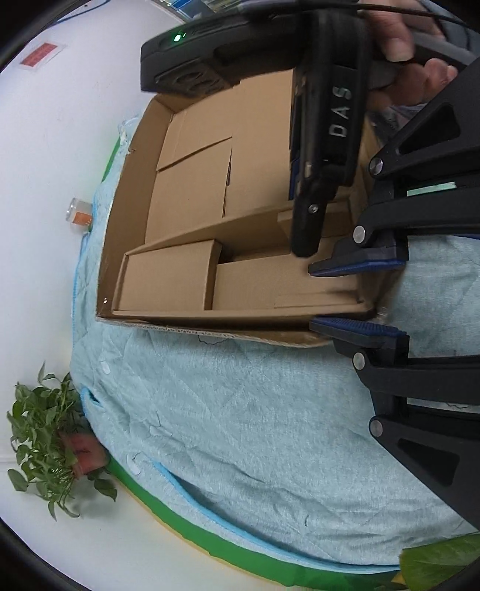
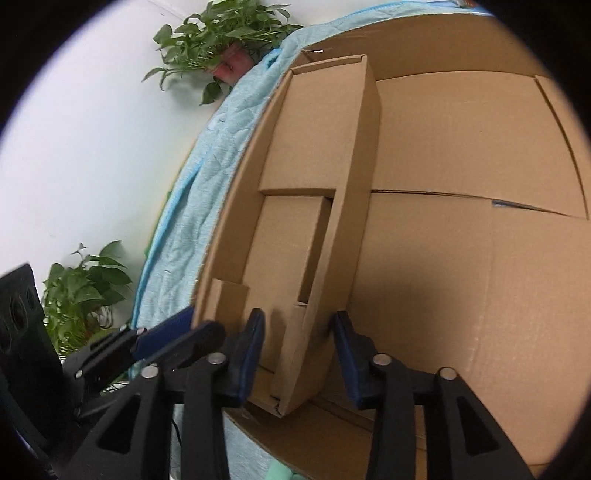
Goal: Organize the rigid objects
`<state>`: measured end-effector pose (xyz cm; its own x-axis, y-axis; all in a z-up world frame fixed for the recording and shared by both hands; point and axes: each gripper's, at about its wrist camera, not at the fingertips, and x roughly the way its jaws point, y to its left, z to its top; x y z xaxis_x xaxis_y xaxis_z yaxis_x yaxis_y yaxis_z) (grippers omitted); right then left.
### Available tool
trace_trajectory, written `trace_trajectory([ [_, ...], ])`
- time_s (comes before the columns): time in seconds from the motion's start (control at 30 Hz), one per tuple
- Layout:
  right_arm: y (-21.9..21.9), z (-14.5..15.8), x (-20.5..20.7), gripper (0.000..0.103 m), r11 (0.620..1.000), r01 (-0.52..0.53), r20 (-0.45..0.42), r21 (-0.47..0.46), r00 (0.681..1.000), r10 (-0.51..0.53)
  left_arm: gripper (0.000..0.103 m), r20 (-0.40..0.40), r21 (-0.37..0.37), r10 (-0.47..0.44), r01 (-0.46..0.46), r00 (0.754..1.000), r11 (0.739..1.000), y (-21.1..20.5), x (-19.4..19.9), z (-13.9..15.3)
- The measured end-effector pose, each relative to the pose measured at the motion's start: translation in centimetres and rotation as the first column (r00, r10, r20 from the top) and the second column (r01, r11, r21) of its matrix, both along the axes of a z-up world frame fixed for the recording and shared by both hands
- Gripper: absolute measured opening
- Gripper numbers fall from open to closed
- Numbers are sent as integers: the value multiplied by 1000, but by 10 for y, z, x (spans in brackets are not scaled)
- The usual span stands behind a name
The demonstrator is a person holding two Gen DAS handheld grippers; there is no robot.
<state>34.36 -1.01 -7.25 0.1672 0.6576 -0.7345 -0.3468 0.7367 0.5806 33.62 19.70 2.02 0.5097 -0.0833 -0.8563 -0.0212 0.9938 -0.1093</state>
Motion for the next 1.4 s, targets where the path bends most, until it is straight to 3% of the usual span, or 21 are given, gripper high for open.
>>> trace_trajectory([
  [0.07,-2,9,-7,62,999,-7,24,47,1000,6,23,42,-14,-1,2,999,1000,-1,-17,12],
  [0.1,-4,19,-15,72,998,-10,63,55,998,7,29,74,-23,-2,3,997,1000,0,-27,19],
  [0.17,-12,41,-33,84,1000,25,170,14,985,-27,54,163,-11,13,-11,987,1000,0,-49,37],
  [0.23,-31,62,-55,85,994,98,275,-50,958,-80,89,263,18,29,-35,964,999,-2,-72,52],
  [0.3,-58,77,-83,96,979,180,361,-97,923,-134,103,379,40,19,-36,925,999,-10,-99,67],
  [0.37,-93,87,-117,103,951,284,446,-126,872,-201,103,444,45,1,-23,896,999,-22,-123,75],
  [0.43,-116,86,-149,103,918,367,496,-149,831,-252,103,453,22,-13,3,891,1000,-36,-138,76],
  [0.47,-126,83,-165,103,907,388,501,-163,825,-263,103,449,1,-15,17,893,1000,-43,-146,75],
  [0.67,-149,58,-233,103,913,357,495,-199,840,-220,103,359,-34,-76,95,930,995,-95,-176,53],
  [0.9,-151,42,-266,103,939,274,467,-210,872,-150,103,281,-26,-120,132,952,991,-140,-212,32],
  [1.2,-153,42,-287,103,969,191,444,-154,890,-104,103,201,-79,-107,125,974,989,-136,-231,40],
  [1.33,-151,34,-293,103,986,125,403,-109,912,-71,102,150,-111,-131,148,980,983,-141,-226,29],
  [1.4,-150,26,-294,102,994,75,349,-84,936,-42,102,80,-95,-141,148,987,984,-146,-217,12],
])
